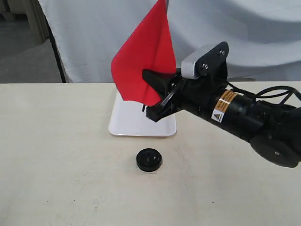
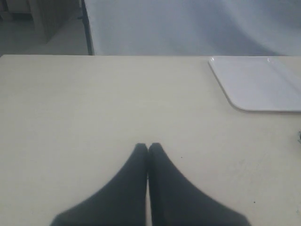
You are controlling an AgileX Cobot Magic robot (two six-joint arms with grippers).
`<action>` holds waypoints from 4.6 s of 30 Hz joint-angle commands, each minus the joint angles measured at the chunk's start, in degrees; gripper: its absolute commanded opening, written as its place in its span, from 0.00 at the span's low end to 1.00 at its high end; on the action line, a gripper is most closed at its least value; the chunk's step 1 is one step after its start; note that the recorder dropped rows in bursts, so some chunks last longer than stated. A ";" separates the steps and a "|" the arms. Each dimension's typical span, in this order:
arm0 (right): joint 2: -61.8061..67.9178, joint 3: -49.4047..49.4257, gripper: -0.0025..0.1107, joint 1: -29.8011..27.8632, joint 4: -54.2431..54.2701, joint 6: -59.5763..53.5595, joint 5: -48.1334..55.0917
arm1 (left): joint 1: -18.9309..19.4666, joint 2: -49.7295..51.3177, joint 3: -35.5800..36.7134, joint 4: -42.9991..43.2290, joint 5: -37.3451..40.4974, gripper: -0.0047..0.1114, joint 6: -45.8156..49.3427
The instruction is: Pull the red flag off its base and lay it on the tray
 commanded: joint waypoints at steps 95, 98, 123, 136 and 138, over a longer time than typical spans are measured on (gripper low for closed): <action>-21.35 -18.10 0.02 -25.98 31.87 -17.40 105.07 | -0.40 -0.06 0.09 0.00 -0.09 0.04 0.08; -29.80 -13.04 0.02 -29.75 31.87 -17.40 104.55 | -0.40 -0.06 0.09 0.00 -0.09 0.04 0.08; -93.62 19.95 0.02 -28.57 30.13 -18.04 74.94 | -0.40 -0.06 0.09 0.00 -0.09 0.04 0.08; -96.14 21.57 0.02 -28.18 31.16 -18.02 71.12 | -0.40 -0.06 0.09 0.00 -0.09 0.04 0.08; -96.14 21.57 0.02 -28.18 32.72 -17.08 71.12 | -0.40 -0.06 0.09 0.00 -0.09 0.04 0.08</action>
